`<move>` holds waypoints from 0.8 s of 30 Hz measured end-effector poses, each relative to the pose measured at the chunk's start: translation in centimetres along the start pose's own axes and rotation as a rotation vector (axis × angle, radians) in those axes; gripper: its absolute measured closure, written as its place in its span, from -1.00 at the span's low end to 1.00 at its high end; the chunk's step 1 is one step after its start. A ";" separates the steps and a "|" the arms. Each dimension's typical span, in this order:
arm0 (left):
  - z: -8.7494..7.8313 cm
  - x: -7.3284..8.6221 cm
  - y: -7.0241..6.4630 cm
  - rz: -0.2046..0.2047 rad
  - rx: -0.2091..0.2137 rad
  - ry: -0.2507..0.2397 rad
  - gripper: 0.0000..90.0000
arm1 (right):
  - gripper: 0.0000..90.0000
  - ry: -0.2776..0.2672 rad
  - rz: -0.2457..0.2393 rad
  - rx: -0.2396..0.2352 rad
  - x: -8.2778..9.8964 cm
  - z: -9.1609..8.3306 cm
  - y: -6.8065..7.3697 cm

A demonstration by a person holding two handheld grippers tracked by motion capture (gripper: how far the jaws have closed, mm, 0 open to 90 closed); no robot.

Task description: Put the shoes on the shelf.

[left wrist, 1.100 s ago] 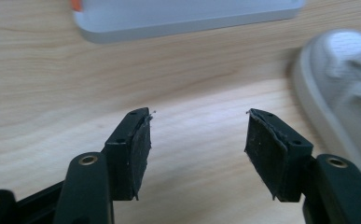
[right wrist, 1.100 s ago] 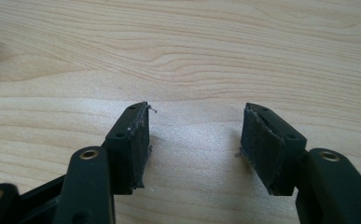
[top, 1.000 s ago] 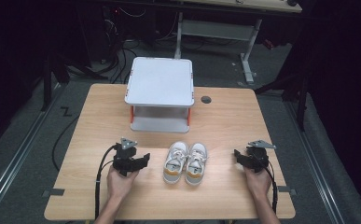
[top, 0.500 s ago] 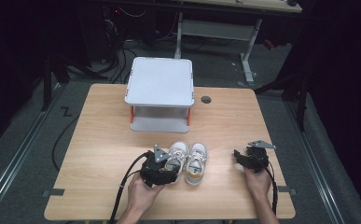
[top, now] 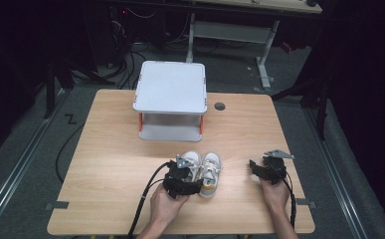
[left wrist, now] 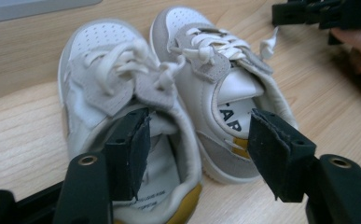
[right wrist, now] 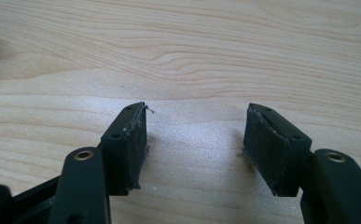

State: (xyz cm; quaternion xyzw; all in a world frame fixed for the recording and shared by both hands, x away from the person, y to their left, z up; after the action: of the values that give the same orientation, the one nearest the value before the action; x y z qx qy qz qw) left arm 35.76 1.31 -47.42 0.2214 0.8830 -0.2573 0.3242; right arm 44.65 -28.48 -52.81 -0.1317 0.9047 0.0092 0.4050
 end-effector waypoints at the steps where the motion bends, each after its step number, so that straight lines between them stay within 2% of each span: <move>1: 0.1 -0.2 0.0 -0.006 -0.005 -0.002 -0.12 | -0.13 0.000 0.000 0.000 0.0 0.0 0.0; 2: 0.0 -0.3 0.1 -0.005 -0.008 -0.002 -0.12 | -0.13 0.000 0.000 0.000 0.0 0.0 0.0; 6: 0.0 -0.5 0.2 -0.043 0.008 -0.009 -0.10 | -0.13 0.000 0.000 0.000 0.0 0.0 0.0; 10: 0.2 -0.8 0.0 -0.044 -0.009 -0.006 -0.09 | -0.13 0.001 -0.001 -0.001 0.0 0.0 0.0; 13: 0.7 -1.1 -0.4 -0.012 -0.039 0.006 -0.04 | -0.13 0.000 0.000 0.000 0.0 0.0 0.0; 15: 1.6 -1.1 -0.7 0.018 -0.053 0.028 -0.02 | -0.13 0.000 0.000 0.000 0.0 0.0 0.0; 18: 2.5 -1.0 -0.5 0.019 -0.070 0.028 0.01 | -0.13 0.001 -0.001 -0.001 0.0 0.0 0.0; 19: 2.6 -1.0 -0.5 0.024 -0.085 0.031 0.06 | -0.13 0.001 -0.001 -0.001 0.0 0.0 0.0; 20: 2.8 -1.0 -0.4 0.052 -0.109 0.042 0.16 | -0.13 0.001 -0.001 0.000 0.0 0.0 0.0; 21: 2.8 -1.0 -0.3 0.069 -0.114 0.041 0.22 | -0.13 0.001 -0.001 -0.001 0.0 0.0 0.0; 24: 2.7 -1.0 -0.4 0.078 -0.116 0.049 0.28 | -0.14 0.001 -0.001 -0.002 0.0 0.0 0.0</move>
State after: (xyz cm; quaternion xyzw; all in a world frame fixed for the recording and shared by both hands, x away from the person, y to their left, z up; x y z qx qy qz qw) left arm 37.49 -0.88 -48.40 0.2428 0.8947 -0.1873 0.3247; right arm 44.62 -28.46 -52.81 -0.1327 0.9049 0.0095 0.4042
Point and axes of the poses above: each handheld gripper's, and its own axes: z roughly forward along the jaws, x roughly out of its underside, y roughly to its left, the point moved 4 cm from there along z, roughly forward along the jaws, and after that the axes turned 6 degrees about x, right-handed, at the moved point
